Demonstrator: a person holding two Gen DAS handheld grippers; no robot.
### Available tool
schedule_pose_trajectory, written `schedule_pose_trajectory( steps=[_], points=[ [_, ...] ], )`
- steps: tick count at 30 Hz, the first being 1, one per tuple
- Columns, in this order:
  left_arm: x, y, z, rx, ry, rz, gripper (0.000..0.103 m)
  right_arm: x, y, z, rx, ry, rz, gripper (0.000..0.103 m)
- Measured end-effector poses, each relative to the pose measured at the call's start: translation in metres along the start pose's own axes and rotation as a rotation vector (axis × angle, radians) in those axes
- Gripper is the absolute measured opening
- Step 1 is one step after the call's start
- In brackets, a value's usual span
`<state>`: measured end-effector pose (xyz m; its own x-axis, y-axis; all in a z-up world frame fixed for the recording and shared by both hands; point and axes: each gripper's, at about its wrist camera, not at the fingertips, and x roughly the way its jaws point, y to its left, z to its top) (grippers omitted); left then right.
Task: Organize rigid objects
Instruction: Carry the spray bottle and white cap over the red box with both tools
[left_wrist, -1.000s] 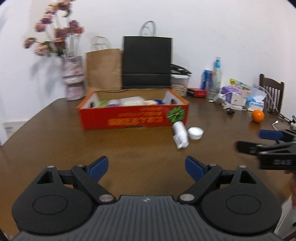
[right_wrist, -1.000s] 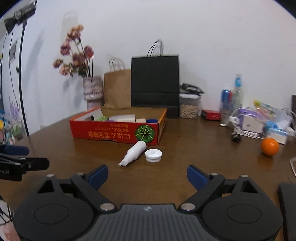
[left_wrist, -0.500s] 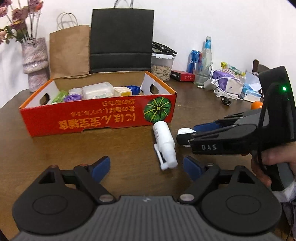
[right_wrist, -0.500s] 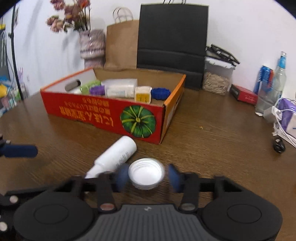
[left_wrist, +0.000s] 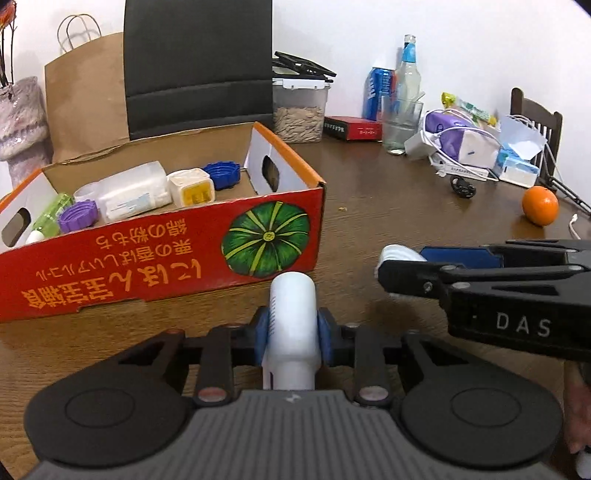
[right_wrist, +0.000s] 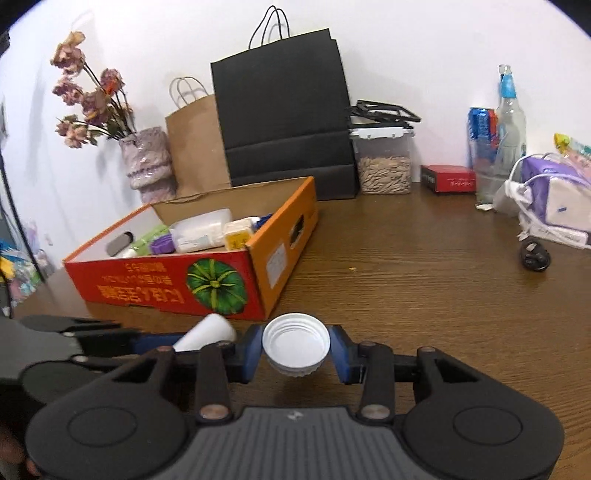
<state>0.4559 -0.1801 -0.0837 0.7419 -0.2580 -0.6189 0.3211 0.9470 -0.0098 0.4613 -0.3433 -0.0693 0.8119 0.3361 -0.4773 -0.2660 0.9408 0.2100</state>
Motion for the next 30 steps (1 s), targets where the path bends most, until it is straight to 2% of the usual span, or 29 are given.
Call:
schedule_pose_trajectory(
  steps=[4, 7, 13, 16, 20, 23, 27, 30],
  points=[
    [-0.001, 0.004, 0.001, -0.024, 0.005, -0.011, 0.028, -0.002, 0.004, 0.0, -0.029, -0.019, -0.006, 0.039],
    [-0.015, 0.008, 0.0, -0.042, -0.023, -0.006, 0.028, -0.002, 0.002, -0.001, -0.02, -0.018, 0.006, 0.039],
    [-0.088, 0.031, -0.009, -0.09, -0.118, 0.024, 0.027, -0.002, 0.005, -0.006, -0.038, -0.026, 0.003, 0.039],
    [-0.137, 0.05, -0.02, -0.135, -0.175, 0.027, 0.027, -0.009, 0.012, -0.009, 0.008, -0.046, 0.017, 0.039],
    [-0.204, 0.075, -0.039, -0.181, -0.24, 0.068, 0.027, -0.046, 0.051, -0.022, 0.018, -0.066, 0.042, 0.039],
    [-0.248, 0.089, -0.058, -0.199, -0.291, 0.091, 0.027, -0.084, 0.085, -0.035, -0.016, -0.091, 0.017, 0.039],
    [-0.292, 0.102, -0.088, -0.214, -0.335, 0.108, 0.027, -0.139, 0.123, -0.059, -0.007, -0.121, 0.017, 0.039],
    [-0.316, 0.113, -0.112, -0.236, -0.345, 0.092, 0.027, -0.18, 0.152, -0.083, -0.002, -0.146, 0.012, 0.039]
  ],
)
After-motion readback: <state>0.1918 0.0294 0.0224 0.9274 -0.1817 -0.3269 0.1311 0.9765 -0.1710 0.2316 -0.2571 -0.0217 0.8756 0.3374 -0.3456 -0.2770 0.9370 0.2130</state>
